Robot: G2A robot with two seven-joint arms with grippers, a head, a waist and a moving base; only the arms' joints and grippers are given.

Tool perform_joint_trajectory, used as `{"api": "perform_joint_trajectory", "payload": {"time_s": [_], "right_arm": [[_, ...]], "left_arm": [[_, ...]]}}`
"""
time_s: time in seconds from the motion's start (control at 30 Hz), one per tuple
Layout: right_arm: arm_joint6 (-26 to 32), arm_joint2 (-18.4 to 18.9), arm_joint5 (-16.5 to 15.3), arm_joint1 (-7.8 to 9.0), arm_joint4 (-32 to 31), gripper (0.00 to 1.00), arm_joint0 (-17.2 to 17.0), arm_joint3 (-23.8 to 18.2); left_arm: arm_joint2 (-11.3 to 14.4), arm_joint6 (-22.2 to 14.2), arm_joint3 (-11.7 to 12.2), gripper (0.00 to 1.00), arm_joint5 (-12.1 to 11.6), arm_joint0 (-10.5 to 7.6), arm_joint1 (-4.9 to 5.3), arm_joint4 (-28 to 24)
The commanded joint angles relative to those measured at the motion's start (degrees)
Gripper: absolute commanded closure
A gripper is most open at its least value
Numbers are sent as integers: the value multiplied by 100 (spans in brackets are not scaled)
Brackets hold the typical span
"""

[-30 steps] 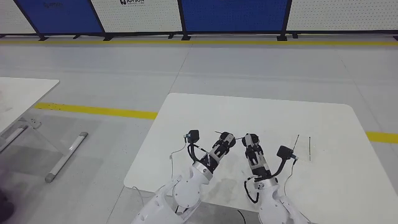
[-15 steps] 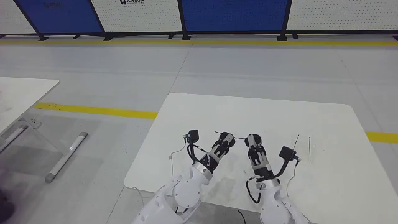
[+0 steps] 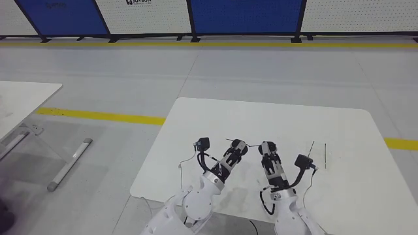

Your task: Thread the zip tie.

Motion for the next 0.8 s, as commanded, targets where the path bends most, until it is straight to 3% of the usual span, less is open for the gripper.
{"api": "perform_joint_trajectory", "payload": {"time_s": [0.0, 0.4, 0.67, 0.77], "right_arm": [[-2, 9, 5, -2, -34, 96, -19, -8], [10, 26, 18, -32, -144, 85, -49, -3], [22, 48, 65, -49, -227, 83, -68, -9], [18, 44, 91, -58, -267, 90, -64, -7]], "left_arm": [[1, -1, 10, 100, -5, 3, -3, 8], [-18, 18, 26, 100, -1, 17, -16, 50], [-40, -24, 25, 100, 21, -1, -25, 28], [-48, -32, 18, 100, 32, -9, -29, 24]]}}
